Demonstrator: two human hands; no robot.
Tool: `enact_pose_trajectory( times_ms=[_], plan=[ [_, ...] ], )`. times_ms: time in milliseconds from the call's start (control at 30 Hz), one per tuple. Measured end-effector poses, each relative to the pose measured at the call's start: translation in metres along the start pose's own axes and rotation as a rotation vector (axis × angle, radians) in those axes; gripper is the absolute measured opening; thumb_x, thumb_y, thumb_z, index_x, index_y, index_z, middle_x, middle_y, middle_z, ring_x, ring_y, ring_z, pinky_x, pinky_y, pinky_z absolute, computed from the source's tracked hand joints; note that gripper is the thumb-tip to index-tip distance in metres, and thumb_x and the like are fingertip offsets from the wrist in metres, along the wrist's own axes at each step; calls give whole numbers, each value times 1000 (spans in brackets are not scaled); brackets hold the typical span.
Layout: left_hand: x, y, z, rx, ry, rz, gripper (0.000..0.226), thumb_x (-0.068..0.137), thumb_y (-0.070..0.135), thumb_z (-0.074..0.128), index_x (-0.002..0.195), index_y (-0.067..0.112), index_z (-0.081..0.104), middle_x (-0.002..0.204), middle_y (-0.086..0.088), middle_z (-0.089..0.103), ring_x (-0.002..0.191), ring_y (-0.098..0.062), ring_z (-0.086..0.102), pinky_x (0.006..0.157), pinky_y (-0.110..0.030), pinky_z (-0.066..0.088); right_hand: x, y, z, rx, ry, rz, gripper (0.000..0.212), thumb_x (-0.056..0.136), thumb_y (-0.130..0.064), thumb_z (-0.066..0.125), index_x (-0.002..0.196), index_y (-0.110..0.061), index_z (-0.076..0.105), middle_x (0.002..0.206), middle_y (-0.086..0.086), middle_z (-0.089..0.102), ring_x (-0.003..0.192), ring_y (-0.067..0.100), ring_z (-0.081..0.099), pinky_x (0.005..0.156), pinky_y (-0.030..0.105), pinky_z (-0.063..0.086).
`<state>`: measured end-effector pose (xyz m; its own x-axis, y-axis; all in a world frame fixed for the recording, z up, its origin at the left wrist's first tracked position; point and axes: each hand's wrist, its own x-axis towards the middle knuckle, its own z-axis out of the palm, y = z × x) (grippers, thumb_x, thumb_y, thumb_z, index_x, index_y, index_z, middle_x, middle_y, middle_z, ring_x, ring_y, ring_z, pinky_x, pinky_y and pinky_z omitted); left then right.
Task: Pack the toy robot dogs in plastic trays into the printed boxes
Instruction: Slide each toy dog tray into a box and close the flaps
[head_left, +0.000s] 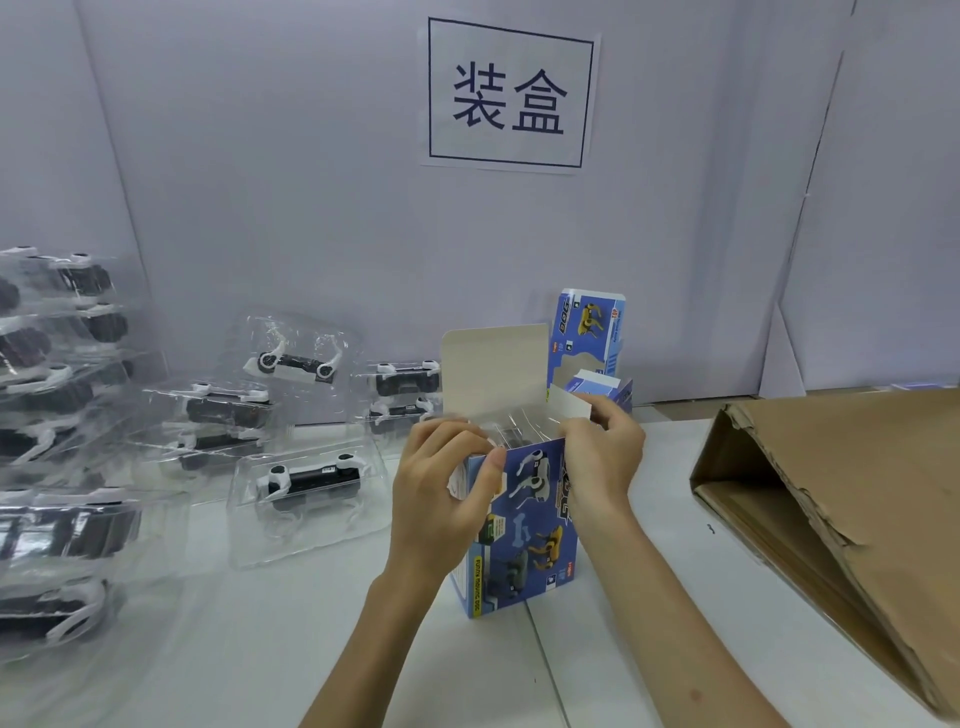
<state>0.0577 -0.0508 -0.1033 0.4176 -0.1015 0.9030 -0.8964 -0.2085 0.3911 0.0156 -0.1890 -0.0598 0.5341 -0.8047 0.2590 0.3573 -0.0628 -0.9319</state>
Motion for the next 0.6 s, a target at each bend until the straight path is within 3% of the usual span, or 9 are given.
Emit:
enact_pose_trajectory(
  times_ms=[100, 200, 367, 467, 533, 600],
  plan=[
    [-1, 1, 0, -13, -6, -13, 26, 94, 36, 59, 82, 16, 71, 94, 19, 64, 105, -5, 55, 91, -9, 36, 0, 1, 4, 5, 57, -25, 42, 85, 10, 54, 72, -30, 61, 85, -15, 62, 100, 25, 64, 57, 36, 54],
    [-1, 0, -1, -28, 1, -25, 24, 93, 36, 59, 83, 17, 71, 95, 21, 63, 106, -5, 55, 91, -8, 37, -2, 0, 6, -108, -6, -99, 43, 83, 10, 51, 68, -30, 61, 80, -15, 63, 97, 26, 64, 73, 51, 59],
    [-1, 0, -2, -34, -13, -51, 27, 93, 38, 59, 84, 15, 71, 96, 20, 63, 107, -4, 54, 91, -7, 36, 11, -2, -10, -435, -187, -213, 32, 87, -3, 52, 73, -30, 62, 86, -15, 65, 88, 19, 65, 70, 45, 60],
    [-2, 2, -1, -40, -4, -66, 30, 93, 39, 58, 84, 14, 71, 96, 18, 63, 107, -4, 54, 91, -8, 37, 13, -3, -18, -526, -351, -262, 17, 93, -29, 57, 75, -29, 58, 87, -12, 66, 92, 17, 65, 70, 42, 60],
    [-2, 2, -1, -37, -2, -63, 30, 93, 38, 58, 84, 13, 72, 96, 17, 64, 106, -4, 54, 91, -8, 37, 13, -4, -20, -561, -410, -277, 28, 88, -51, 53, 75, -26, 54, 84, -7, 66, 87, 15, 66, 68, 41, 58],
    [-1, 3, -2, -45, -7, -72, 29, 93, 38, 58, 84, 13, 72, 95, 17, 65, 106, -6, 55, 91, -9, 37, 19, -7, -20, -569, -438, -280, 35, 91, -53, 52, 76, -23, 56, 86, -3, 68, 85, 16, 66, 69, 43, 58]
  ],
)
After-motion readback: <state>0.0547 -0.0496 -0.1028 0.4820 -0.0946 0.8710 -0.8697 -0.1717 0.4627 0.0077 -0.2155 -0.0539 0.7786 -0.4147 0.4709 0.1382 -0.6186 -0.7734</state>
